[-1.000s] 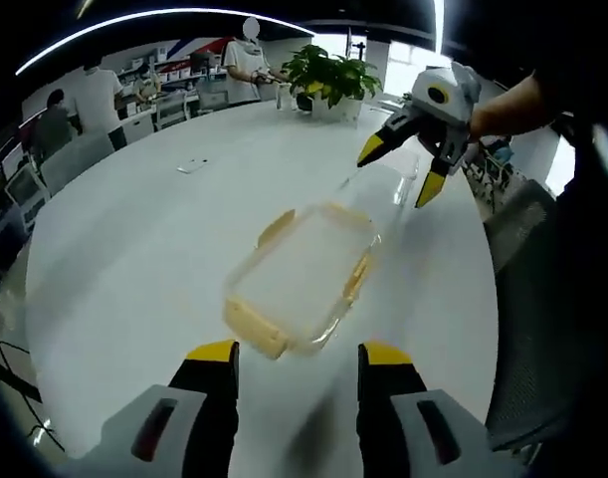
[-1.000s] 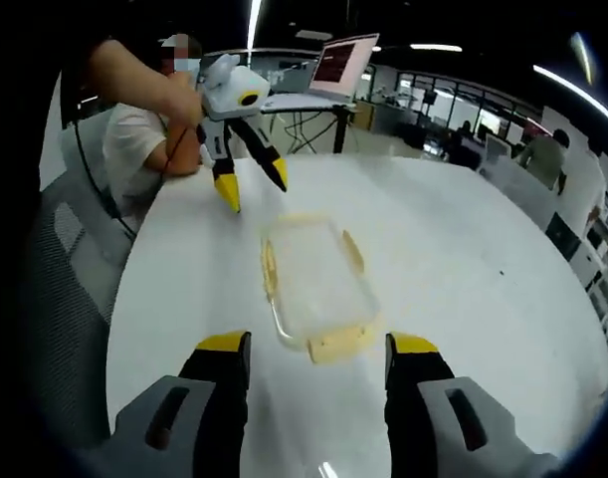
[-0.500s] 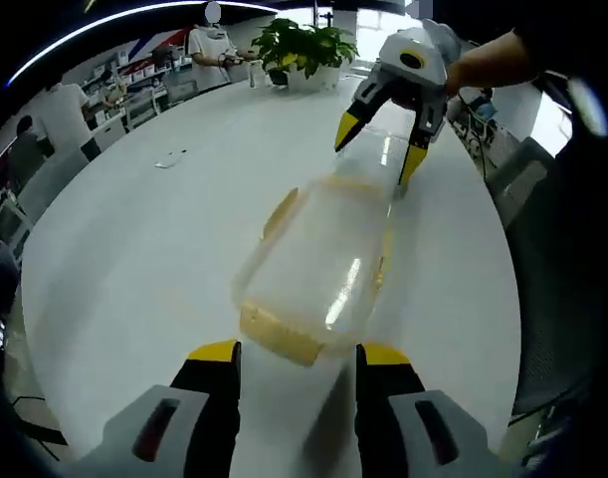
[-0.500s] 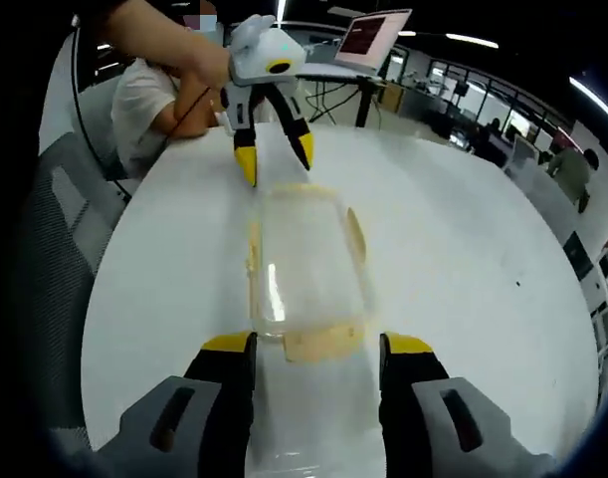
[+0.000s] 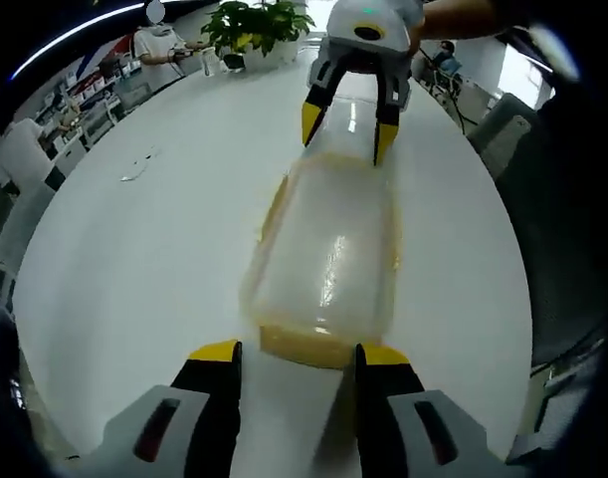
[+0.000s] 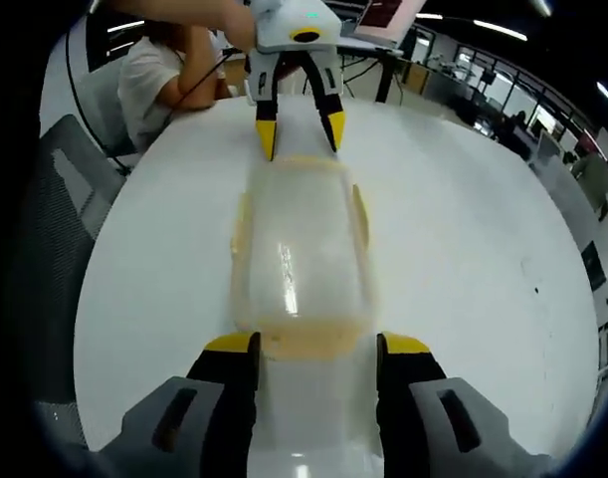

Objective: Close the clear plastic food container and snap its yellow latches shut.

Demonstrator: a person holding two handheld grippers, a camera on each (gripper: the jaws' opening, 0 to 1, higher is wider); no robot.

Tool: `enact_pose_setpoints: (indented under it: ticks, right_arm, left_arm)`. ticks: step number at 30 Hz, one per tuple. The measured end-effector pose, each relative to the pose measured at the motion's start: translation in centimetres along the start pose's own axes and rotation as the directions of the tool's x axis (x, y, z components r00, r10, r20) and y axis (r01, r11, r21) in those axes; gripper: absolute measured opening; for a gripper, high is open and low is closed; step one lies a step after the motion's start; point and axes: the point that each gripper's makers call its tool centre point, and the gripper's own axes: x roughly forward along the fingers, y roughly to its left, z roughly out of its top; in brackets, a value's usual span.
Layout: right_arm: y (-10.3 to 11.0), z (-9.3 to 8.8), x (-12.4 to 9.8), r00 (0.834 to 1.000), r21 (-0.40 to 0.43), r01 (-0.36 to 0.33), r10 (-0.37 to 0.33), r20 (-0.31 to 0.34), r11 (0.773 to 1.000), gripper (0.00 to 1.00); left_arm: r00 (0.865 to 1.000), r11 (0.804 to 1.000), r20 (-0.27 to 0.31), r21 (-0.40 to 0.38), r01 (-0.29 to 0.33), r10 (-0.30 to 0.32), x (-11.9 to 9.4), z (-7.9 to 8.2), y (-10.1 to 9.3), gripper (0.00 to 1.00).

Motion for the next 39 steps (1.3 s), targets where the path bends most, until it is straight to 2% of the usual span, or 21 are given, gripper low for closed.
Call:
enact_pose_setpoints:
  ticks: [7, 10, 11, 17, 21, 22, 23, 25, 27, 29, 33, 36, 39]
  right_arm:
    - [0.4, 0.2, 0.5, 0.999, -0.021, -0.044, 0.043, -0.027, 0.999, 0.40]
    - [0.5, -0.1, 0.8, 0.996, -0.030, -0.064, 0.062, -0.056, 0.998, 0.38]
    - [0.7, 0.1, 0.7, 0.995, -0.013, -0.087, 0.086, -0.052, 0.996, 0.37]
    - [0.8, -0.1, 0.8, 0.990, 0.032, -0.130, 0.132, -0.059, 0.991, 0.37]
    - [0.9, -0.2, 0.9, 0.982, 0.020, -0.172, 0.173, -0.074, 0.985, 0.37]
    - [0.9, -0.4, 1.1, 0.980, 0.002, -0.175, 0.174, -0.098, 0.985, 0.37]
    - [0.6, -0.5, 1.2, 0.982, -0.115, -0.161, 0.147, -0.121, 0.980, 0.37]
    - [1.1, -0.5, 1.2, 0.978, -0.053, -0.156, 0.147, -0.148, 0.986, 0.37]
    - [0.8, -0.8, 1.3, 0.976, -0.111, -0.135, 0.113, -0.189, 0.985, 0.37]
    - [1.1, -0.8, 1.5, 0.975, -0.047, -0.117, 0.106, -0.197, 0.992, 0.38]
    - [0.8, -0.8, 1.5, 0.971, -0.065, -0.129, 0.113, -0.210, 0.990, 0.39]
    - [1.0, -0.7, 1.5, 0.970, -0.063, -0.125, 0.109, -0.217, 0.990, 0.39]
    - [1.0, -0.7, 1.4, 0.971, -0.059, -0.116, 0.101, -0.217, 0.991, 0.37]
  left_arm:
    - [0.996, 0.993, -0.062, 0.096, 0.076, -0.070, 0.9, -0.3, -1.1, 0.39]
    - [0.994, 0.991, -0.069, 0.093, 0.094, -0.088, 1.3, -0.4, -0.9, 0.35]
    - [0.993, 0.991, -0.075, 0.092, 0.099, -0.092, 1.2, -0.5, -1.0, 0.34]
    - [0.992, 0.988, -0.068, 0.103, 0.111, -0.104, 1.1, -0.5, -1.2, 0.33]
    - [0.992, 0.988, -0.077, 0.108, 0.112, -0.104, 1.1, -0.6, -1.2, 0.33]
    - [0.992, 0.988, -0.081, 0.106, 0.110, -0.102, 1.1, -0.6, -1.3, 0.33]
    - [0.992, 0.989, -0.074, 0.105, 0.107, -0.100, 1.1, -0.4, -1.3, 0.33]
    - [0.992, 0.989, -0.081, 0.101, 0.104, -0.096, 1.0, -0.5, -1.3, 0.33]
    - [0.992, 0.990, -0.085, 0.099, 0.103, -0.095, 1.0, -0.6, -1.2, 0.33]
    - [0.991, 0.990, -0.098, 0.099, 0.105, -0.095, 1.0, -0.6, -1.2, 0.33]
    - [0.986, 0.991, -0.138, 0.089, 0.103, -0.091, 1.2, -0.6, -1.0, 0.34]
    - [0.984, 0.985, -0.138, 0.117, 0.126, -0.109, 1.3, -0.6, -1.1, 0.35]
    - [0.984, 0.984, -0.146, 0.129, 0.122, -0.102, 1.2, -0.7, -1.4, 0.34]
